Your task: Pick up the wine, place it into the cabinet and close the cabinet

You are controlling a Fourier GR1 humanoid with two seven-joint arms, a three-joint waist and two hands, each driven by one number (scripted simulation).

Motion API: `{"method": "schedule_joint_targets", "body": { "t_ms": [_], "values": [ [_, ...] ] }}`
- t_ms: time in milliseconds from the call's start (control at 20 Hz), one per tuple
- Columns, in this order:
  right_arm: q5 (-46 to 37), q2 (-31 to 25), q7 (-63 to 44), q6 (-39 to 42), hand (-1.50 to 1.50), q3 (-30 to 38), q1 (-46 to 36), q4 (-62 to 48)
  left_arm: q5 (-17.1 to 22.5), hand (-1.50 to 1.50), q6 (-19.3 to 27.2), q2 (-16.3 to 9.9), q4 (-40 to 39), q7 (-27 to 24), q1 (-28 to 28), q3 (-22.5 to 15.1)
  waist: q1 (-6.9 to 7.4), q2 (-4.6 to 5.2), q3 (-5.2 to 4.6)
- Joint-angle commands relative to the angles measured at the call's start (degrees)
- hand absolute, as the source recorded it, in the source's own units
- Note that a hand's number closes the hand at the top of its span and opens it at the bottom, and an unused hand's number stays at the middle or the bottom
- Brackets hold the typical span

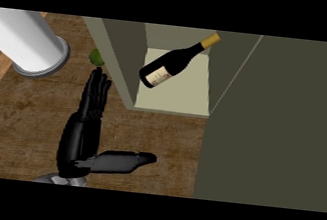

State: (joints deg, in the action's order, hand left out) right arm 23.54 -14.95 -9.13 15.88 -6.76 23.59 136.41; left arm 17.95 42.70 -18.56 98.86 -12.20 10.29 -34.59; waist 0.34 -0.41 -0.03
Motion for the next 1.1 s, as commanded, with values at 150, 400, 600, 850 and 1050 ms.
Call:
{"method": "schedule_joint_targets", "body": {
  "t_ms": [150,400,600,850,1050],
  "values": [
    [4.0,-7.1,-2.9,6.0,1.50,3.8,4.8,9.1,5.0,-1.50,-10.9,-8.0,10.1,-3.8,-10.9,2.6,-0.62,0.04,-0.01],
    [-1.0,-10.7,-1.7,12.2,1.50,0.6,3.4,5.8,10.4,1.50,-19.8,-11.2,10.8,-6.3,-13.8,6.7,-0.65,0.23,-0.05],
    [-5.6,-8.9,0.1,11.2,1.50,-0.8,5.6,9.1,13.0,1.50,-25.4,-14.1,10.9,-10.2,-19.2,10.5,-0.78,0.13,-0.06],
    [0.6,-9.7,-0.9,12.0,1.50,0.2,5.9,11.1,13.7,1.50,-28.4,-15.7,13.0,-10.4,-23.7,13.2,-0.63,0.20,-0.01],
    [4.1,-8.4,-3.4,11.2,1.50,-4.8,3.6,8.9,15.6,1.50,-29.3,-18.3,17.7,-7.2,-25.1,17.0,-0.17,0.24,0.01]
  ]
}}
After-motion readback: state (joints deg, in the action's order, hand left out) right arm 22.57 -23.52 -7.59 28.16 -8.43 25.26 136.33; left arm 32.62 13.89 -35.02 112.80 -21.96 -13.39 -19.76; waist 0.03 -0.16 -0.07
